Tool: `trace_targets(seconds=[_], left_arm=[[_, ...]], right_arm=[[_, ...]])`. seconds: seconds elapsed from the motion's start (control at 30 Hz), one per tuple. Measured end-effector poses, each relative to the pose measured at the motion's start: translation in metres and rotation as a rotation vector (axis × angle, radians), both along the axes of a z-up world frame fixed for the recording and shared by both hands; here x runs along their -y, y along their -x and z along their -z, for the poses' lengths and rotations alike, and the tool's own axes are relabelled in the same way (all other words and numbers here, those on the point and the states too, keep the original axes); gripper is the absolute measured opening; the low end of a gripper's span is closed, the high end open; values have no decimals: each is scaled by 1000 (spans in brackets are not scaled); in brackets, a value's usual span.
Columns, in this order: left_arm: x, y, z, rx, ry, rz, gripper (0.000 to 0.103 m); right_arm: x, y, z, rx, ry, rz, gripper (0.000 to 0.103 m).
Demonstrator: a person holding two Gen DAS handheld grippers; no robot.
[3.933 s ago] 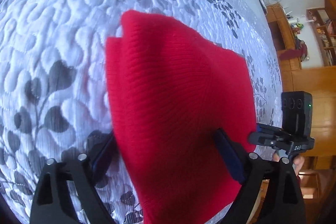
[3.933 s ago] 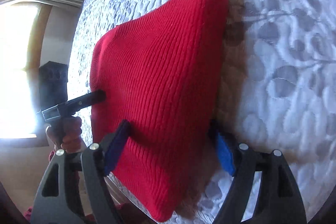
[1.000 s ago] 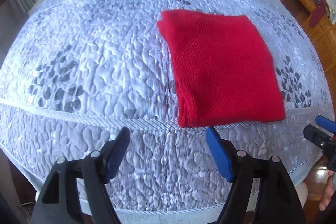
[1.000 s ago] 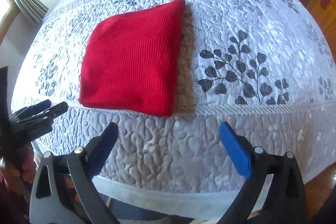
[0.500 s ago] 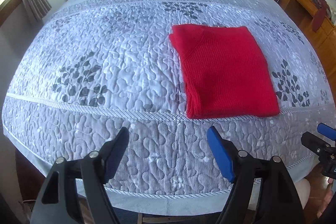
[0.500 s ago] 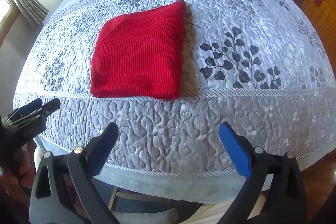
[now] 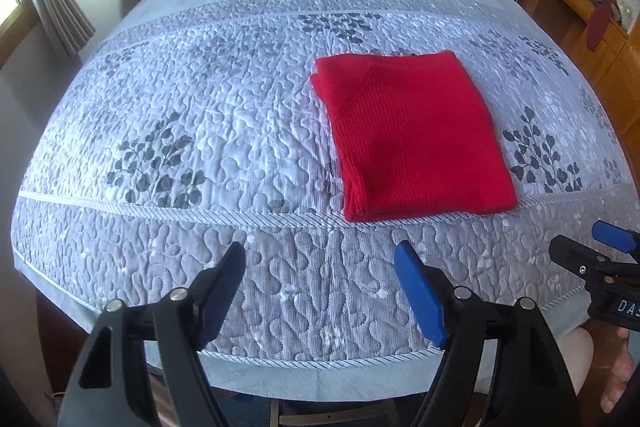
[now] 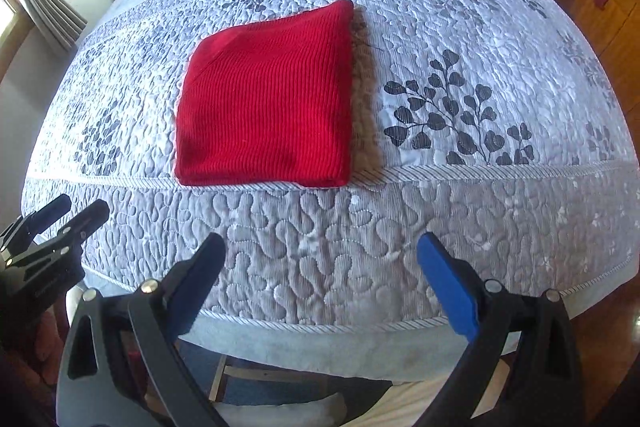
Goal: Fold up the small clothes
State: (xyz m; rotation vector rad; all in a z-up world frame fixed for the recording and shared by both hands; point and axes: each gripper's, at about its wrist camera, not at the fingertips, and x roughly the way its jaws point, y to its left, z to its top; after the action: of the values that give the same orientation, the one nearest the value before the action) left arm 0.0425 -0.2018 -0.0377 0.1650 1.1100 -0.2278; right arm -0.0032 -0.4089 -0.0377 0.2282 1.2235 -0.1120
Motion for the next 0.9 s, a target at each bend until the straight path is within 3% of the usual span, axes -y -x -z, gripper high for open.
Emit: trace_targets(seconds=[0.9], left_arm=[[2,-8,13,-26,-19,6,78]], right_arm=[[1,-9,7,-22,24,0,96]])
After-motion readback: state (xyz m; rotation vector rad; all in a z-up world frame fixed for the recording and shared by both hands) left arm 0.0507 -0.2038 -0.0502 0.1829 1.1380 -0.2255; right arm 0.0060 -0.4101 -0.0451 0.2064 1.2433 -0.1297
